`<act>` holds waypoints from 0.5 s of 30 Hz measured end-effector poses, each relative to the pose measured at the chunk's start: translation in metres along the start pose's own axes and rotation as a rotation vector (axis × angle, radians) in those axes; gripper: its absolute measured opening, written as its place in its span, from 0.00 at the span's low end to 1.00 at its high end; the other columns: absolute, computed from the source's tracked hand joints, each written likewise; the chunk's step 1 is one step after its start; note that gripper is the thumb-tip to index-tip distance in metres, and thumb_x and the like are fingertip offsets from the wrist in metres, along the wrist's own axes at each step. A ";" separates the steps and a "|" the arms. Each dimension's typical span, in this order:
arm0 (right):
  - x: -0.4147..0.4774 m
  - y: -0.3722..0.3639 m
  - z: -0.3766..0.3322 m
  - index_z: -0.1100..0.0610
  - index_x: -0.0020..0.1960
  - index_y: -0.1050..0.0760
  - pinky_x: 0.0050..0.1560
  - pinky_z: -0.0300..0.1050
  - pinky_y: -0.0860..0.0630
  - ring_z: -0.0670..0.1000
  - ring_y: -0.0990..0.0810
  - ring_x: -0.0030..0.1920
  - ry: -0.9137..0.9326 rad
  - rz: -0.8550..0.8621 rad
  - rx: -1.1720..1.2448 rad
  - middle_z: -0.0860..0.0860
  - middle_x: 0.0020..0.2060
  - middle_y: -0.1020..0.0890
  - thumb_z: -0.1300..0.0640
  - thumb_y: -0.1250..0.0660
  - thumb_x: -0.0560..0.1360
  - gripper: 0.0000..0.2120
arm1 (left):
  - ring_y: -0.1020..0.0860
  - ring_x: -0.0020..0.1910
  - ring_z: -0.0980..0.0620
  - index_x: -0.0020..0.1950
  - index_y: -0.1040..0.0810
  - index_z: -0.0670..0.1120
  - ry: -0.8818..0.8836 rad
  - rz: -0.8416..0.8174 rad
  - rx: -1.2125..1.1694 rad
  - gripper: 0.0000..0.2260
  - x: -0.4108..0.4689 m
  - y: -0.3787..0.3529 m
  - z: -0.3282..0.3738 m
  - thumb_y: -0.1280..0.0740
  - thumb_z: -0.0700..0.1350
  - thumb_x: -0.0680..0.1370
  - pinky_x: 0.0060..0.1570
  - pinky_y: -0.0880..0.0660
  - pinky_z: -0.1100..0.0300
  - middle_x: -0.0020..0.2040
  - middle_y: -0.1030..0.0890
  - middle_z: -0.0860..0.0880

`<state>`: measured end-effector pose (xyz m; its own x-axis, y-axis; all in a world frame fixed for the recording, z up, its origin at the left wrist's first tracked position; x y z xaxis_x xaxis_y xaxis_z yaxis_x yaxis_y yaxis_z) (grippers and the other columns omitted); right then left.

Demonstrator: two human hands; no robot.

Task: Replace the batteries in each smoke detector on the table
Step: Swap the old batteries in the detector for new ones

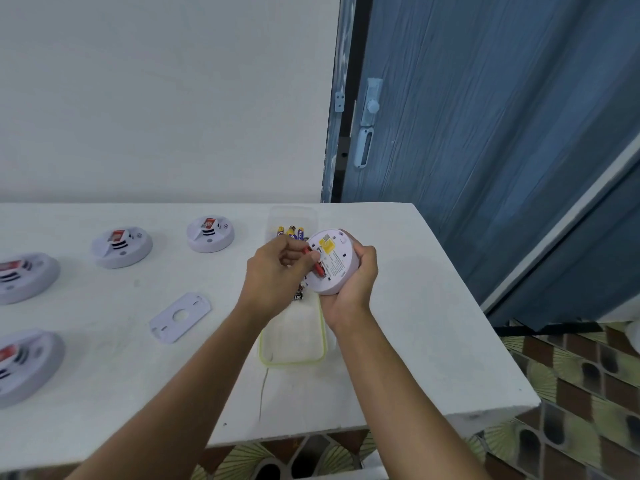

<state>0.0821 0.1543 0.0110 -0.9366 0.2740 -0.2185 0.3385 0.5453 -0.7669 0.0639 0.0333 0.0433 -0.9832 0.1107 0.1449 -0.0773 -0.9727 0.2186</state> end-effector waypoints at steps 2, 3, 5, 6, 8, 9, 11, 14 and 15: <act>-0.003 -0.001 0.000 0.56 0.57 0.24 0.41 0.44 0.23 0.55 0.19 0.42 0.009 0.007 0.014 0.56 0.42 0.18 0.51 0.46 0.79 0.16 | 0.20 0.41 0.58 0.48 0.18 0.49 -0.018 0.024 0.045 0.06 -0.005 -0.002 -0.003 0.26 0.49 0.74 0.45 0.23 0.65 0.41 0.17 0.53; -0.004 -0.001 0.000 0.56 0.56 0.23 0.41 0.44 0.23 0.55 0.19 0.41 0.011 0.009 0.024 0.56 0.42 0.18 0.51 0.47 0.79 0.16 | 0.21 0.41 0.60 0.49 0.18 0.48 -0.038 0.040 0.092 0.07 -0.006 -0.003 -0.003 0.27 0.49 0.74 0.44 0.26 0.69 0.42 0.17 0.54; -0.006 -0.001 0.000 0.57 0.56 0.23 0.38 0.43 0.22 0.55 0.18 0.41 0.007 0.010 0.044 0.56 0.42 0.18 0.51 0.47 0.79 0.17 | 0.23 0.43 0.62 0.50 0.18 0.48 -0.102 0.072 0.188 0.08 -0.009 -0.004 -0.002 0.28 0.50 0.75 0.42 0.30 0.74 0.45 0.19 0.54; -0.007 -0.001 0.000 0.58 0.58 0.23 0.37 0.42 0.21 0.55 0.18 0.41 0.006 0.011 0.051 0.57 0.42 0.18 0.51 0.47 0.79 0.18 | 0.23 0.44 0.62 0.50 0.18 0.47 -0.135 0.084 0.218 0.08 -0.011 -0.005 -0.001 0.29 0.50 0.76 0.42 0.31 0.74 0.46 0.20 0.54; -0.009 -0.002 0.001 0.58 0.59 0.24 0.35 0.42 0.21 0.55 0.18 0.41 0.002 0.012 0.057 0.58 0.44 0.18 0.51 0.47 0.79 0.19 | 0.24 0.44 0.63 0.50 0.18 0.46 -0.178 0.098 0.265 0.08 -0.014 -0.009 0.001 0.30 0.50 0.77 0.42 0.32 0.75 0.46 0.21 0.53; -0.009 -0.002 0.002 0.58 0.60 0.24 0.35 0.43 0.21 0.55 0.18 0.41 0.000 0.014 0.061 0.58 0.44 0.19 0.51 0.47 0.79 0.19 | 0.24 0.44 0.62 0.50 0.18 0.46 -0.196 0.103 0.297 0.08 -0.016 -0.012 0.002 0.31 0.50 0.77 0.42 0.32 0.75 0.46 0.22 0.52; -0.008 0.000 0.002 0.58 0.58 0.24 0.38 0.44 0.21 0.56 0.19 0.42 0.002 0.027 0.065 0.58 0.44 0.19 0.50 0.47 0.79 0.18 | 0.25 0.42 0.60 0.50 0.18 0.44 -0.233 0.107 0.354 0.08 -0.019 -0.017 0.004 0.33 0.48 0.79 0.42 0.33 0.74 0.45 0.23 0.52; -0.007 0.005 0.002 0.57 0.57 0.24 0.41 0.44 0.24 0.55 0.21 0.41 0.000 0.049 0.053 0.57 0.43 0.20 0.49 0.46 0.77 0.18 | 0.25 0.46 0.53 0.49 0.18 0.43 -0.278 0.094 0.397 0.09 -0.023 -0.023 0.004 0.36 0.46 0.80 0.43 0.31 0.65 0.45 0.24 0.51; -0.006 0.007 0.002 0.57 0.57 0.24 0.40 0.43 0.24 0.55 0.21 0.41 -0.005 0.055 0.049 0.57 0.43 0.20 0.49 0.46 0.77 0.18 | 0.25 0.47 0.52 0.50 0.18 0.43 -0.279 0.080 0.413 0.10 -0.023 -0.025 0.003 0.36 0.46 0.81 0.43 0.31 0.62 0.46 0.24 0.51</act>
<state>0.0900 0.1548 0.0057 -0.9170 0.2985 -0.2646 0.3852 0.4900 -0.7820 0.0889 0.0556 0.0372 -0.8975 0.1445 0.4168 0.1232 -0.8250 0.5515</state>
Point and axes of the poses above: each hand's wrist, its own x-axis towards the middle knuckle, its own y-axis out of the back of the hand, z = x × y, the point moved 6 cm from there along x, towards the middle knuckle
